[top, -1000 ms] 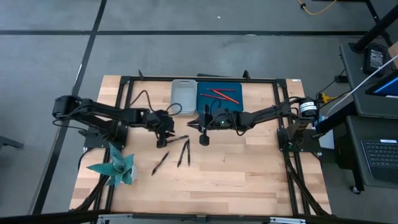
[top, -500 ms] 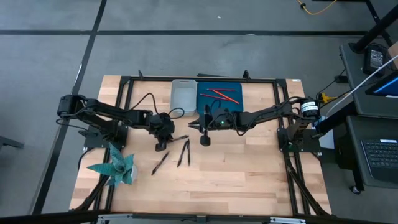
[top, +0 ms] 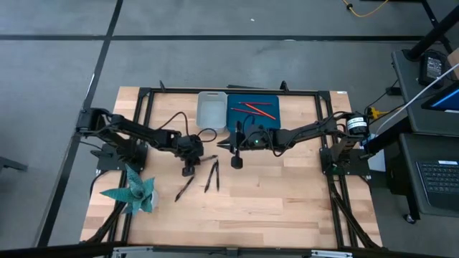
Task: Sort pens & pencils
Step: Put the black pen into the gray bin
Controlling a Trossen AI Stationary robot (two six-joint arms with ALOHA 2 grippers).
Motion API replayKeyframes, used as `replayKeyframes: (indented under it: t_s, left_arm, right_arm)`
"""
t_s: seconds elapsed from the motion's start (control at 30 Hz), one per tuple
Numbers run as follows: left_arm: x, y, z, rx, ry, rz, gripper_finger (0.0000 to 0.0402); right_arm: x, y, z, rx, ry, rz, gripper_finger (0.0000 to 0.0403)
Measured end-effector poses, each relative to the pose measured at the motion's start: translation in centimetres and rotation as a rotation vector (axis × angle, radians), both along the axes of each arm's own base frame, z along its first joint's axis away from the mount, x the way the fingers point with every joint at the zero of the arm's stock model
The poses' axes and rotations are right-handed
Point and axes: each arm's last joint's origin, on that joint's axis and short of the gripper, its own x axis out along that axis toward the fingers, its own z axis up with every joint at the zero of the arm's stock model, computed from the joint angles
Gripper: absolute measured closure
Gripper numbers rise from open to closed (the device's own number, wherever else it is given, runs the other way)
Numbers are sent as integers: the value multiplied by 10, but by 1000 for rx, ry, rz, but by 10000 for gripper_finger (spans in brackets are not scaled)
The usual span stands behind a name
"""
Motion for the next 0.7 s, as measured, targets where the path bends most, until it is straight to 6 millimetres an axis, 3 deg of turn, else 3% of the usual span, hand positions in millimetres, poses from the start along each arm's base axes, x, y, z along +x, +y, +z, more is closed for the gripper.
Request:
replayKeyframes:
  t_s: [0.27,0.43,0.7]
  left_arm:
    - [4,0,-3,22,-21,-3,322]
    - [4,-1,-4,65,-21,-47,379]
    - [5,-1,-3,94,-46,-58,381]
  right_arm:
    - [0,0,0,1,2,0,366]
    - [-1,0,-2,3,17,0,366]
    - [-1,0,0,76,15,-25,367]
